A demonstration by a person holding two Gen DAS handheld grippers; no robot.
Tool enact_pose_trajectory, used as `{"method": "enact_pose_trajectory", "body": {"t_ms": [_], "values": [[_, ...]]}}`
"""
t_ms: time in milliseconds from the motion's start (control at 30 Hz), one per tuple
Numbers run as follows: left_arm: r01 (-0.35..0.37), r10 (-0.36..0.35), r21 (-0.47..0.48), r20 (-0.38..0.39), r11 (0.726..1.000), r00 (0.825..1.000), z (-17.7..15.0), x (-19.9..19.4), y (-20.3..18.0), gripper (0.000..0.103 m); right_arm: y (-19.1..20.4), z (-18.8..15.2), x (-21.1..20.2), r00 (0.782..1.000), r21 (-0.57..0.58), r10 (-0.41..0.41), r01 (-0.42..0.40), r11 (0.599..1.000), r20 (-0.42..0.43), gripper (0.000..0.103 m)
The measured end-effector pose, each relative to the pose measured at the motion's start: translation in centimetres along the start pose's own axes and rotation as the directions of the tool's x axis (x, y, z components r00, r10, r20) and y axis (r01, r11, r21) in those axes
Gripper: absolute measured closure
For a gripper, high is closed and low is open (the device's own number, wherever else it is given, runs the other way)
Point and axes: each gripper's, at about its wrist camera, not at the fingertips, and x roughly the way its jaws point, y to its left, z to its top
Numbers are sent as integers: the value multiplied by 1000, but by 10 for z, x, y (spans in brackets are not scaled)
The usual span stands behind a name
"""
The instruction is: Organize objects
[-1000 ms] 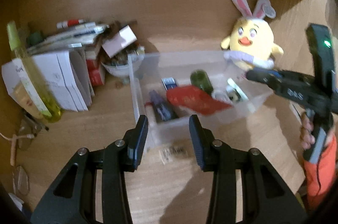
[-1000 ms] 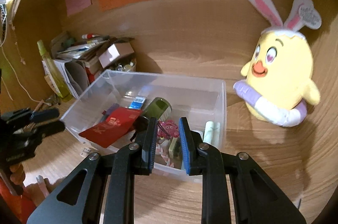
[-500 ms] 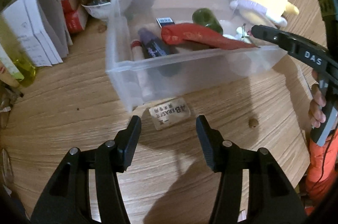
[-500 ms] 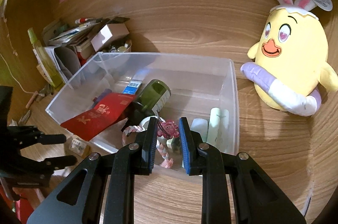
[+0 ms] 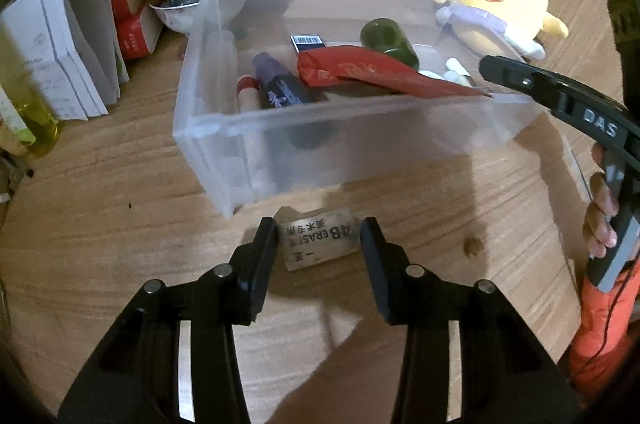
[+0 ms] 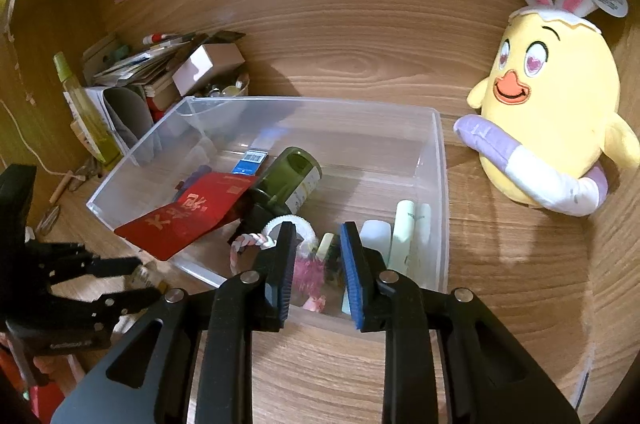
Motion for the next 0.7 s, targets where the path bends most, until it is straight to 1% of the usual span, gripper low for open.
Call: {"method": "enact_pose_trajectory", "body": {"t_ms": [67, 200, 300, 367, 400, 500, 633, 700], "values": [[-10, 9, 19, 32, 1000, 999, -5, -10, -4, 60, 1, 0, -2, 1000, -4, -14, 14, 1000, 1, 81], [-14, 8, 53, 110, 999, 994, -9, -40, -11, 60, 4, 0, -10, 1000, -10, -5, 5, 1000, 15, 80], [-38, 23, 75, 185, 996, 983, -7, -65, -18, 60, 7, 0, -22, 999, -12, 12, -12, 1000, 37, 76], [-52, 31, 85, 227, 995, 973, -5, -77, -20, 60, 10, -1, -29, 998, -16, 21, -20, 1000, 53, 71], [-60, 37, 86, 249, 994, 968, -4, -83, -21, 60, 12, -2, -34, 998, -20, 27, -26, 999, 62, 70], [-63, 38, 79, 280, 995, 959, 4, -91, -18, 60, 19, -6, -45, 996, -39, 32, -28, 999, 80, 67], [-78, 59, 58, 286, 995, 956, 16, -87, -12, 60, 28, -16, -57, 995, -73, 37, -30, 997, 90, 64], [-68, 53, 41, 286, 997, 957, 23, -84, -6, 60, 30, -23, -60, 995, -75, 40, -33, 997, 93, 63]]}}
